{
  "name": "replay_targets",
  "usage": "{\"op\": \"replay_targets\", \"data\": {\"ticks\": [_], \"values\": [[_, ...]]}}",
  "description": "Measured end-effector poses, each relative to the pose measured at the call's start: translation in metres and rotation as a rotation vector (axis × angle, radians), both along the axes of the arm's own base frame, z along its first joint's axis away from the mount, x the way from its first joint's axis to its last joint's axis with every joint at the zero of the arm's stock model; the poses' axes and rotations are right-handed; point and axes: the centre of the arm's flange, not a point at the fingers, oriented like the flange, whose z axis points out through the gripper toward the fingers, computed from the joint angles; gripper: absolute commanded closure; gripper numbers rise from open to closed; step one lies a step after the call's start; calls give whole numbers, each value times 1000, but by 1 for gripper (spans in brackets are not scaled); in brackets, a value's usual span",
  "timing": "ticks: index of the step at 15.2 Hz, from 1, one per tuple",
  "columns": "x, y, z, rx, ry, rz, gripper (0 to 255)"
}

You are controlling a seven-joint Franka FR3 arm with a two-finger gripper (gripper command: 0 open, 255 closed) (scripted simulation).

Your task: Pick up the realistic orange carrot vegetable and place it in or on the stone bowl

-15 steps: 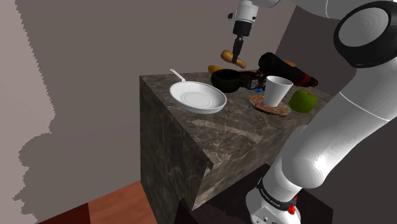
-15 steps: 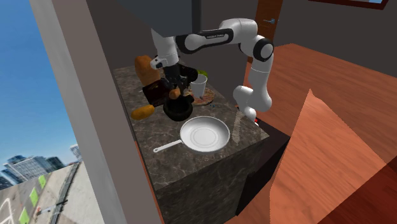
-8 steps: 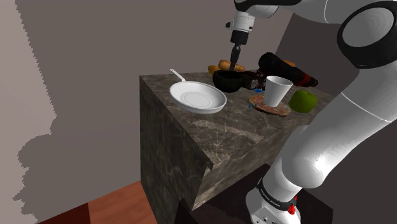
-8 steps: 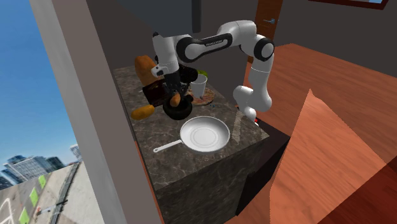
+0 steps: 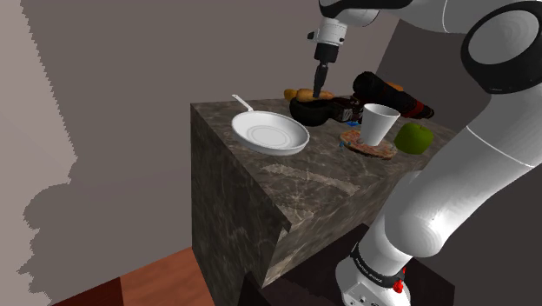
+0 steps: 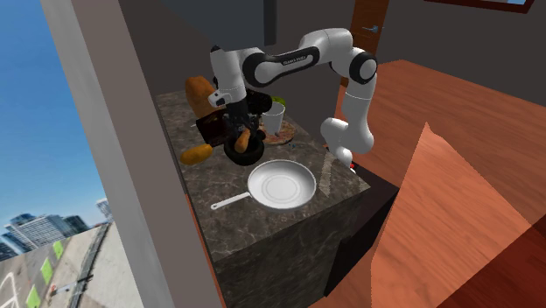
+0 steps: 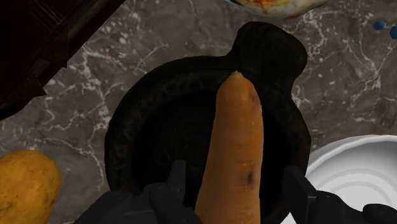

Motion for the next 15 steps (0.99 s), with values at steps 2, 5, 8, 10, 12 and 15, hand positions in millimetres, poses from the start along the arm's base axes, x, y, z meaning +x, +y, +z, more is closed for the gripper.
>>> {"op": "replay_targets", "data": {"ticks": [2,5,8,10,12,15], "values": [[0,0,0,0,0,0,0],[0,0,0,0,0,0,0],[2,0,27,-1,-1,-1,0],[4,-4,44,0,-1,-1,0],[5,-5,48,0,-1,0,0],[5,-5,49,0,0,0,0]]}}
